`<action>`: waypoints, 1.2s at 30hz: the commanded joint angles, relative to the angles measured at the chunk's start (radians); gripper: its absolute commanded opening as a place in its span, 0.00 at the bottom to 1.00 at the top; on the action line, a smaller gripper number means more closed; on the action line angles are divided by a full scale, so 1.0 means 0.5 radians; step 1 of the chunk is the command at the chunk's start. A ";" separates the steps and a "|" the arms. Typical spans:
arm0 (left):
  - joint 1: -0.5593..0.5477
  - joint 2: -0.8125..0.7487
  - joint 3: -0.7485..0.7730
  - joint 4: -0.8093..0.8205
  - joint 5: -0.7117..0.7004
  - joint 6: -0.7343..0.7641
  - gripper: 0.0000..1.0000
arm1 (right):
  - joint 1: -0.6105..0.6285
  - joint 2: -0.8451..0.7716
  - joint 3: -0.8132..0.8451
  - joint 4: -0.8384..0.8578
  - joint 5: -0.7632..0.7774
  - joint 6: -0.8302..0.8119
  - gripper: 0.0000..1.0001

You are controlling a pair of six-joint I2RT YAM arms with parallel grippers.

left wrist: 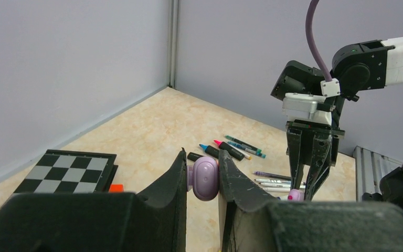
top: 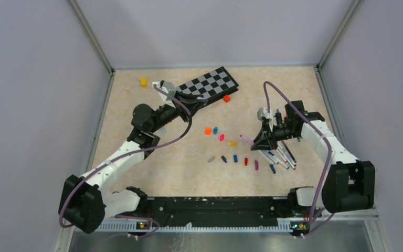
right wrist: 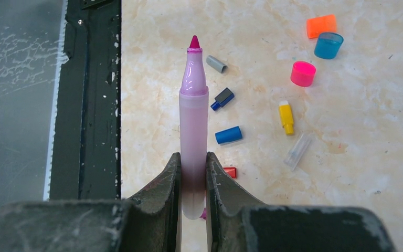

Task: Open the pen caps
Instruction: Place the pen cap at the center of the board.

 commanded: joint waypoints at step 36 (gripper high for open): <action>0.014 -0.301 -0.447 -0.010 -0.134 -0.144 0.00 | -0.099 -0.030 0.066 0.103 -0.022 0.039 0.00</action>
